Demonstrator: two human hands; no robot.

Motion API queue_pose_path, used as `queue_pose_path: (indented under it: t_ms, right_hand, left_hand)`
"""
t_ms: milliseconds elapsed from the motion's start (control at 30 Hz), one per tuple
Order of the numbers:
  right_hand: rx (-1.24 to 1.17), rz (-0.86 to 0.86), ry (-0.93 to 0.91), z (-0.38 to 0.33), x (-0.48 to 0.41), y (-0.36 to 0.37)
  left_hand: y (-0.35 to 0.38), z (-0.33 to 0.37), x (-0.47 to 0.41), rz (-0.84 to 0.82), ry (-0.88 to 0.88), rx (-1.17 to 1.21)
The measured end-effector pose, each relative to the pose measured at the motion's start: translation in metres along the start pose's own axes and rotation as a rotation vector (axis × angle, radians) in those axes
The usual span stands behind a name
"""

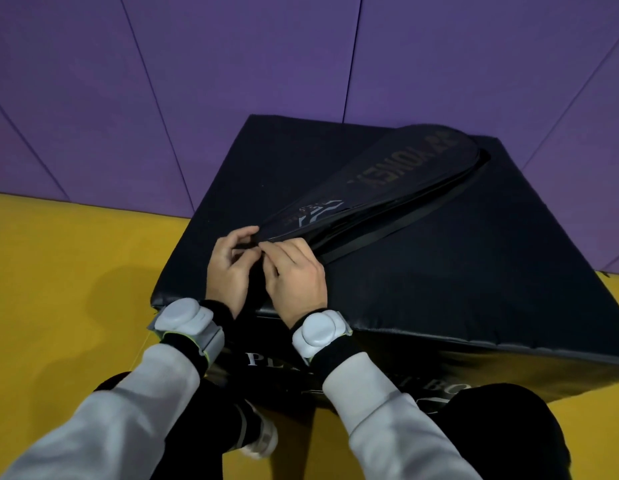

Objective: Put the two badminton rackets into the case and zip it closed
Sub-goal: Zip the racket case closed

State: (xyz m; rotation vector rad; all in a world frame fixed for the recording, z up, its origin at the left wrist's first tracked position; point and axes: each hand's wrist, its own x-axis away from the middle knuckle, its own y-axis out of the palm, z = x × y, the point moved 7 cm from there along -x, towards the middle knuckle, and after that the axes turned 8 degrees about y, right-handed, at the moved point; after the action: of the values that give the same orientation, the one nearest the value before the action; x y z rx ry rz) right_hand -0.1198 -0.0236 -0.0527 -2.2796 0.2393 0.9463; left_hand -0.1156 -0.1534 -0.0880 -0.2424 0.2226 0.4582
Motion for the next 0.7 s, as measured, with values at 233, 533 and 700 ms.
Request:
queue_pose_path:
  t_ms: [233, 533, 700]
  right_hand:
    - [0.147, 0.010, 0.024, -0.0007, 0.0042, 0.0010]
    - [0.158, -0.058, 0.129, 0.0016, 0.0018, 0.0018]
    - [0.025, -0.057, 0.248, 0.0001, 0.0058, 0.0033]
  left_hand:
    - [-0.0005, -0.0017, 0.0018, -0.036, -0.056, 0.018]
    - [-0.0011, 0.0045, 0.0003, -0.098, -0.001, 0.015]
    - [-0.0024, 0.0029, 0.0001, -0.034, -0.012, 0.012]
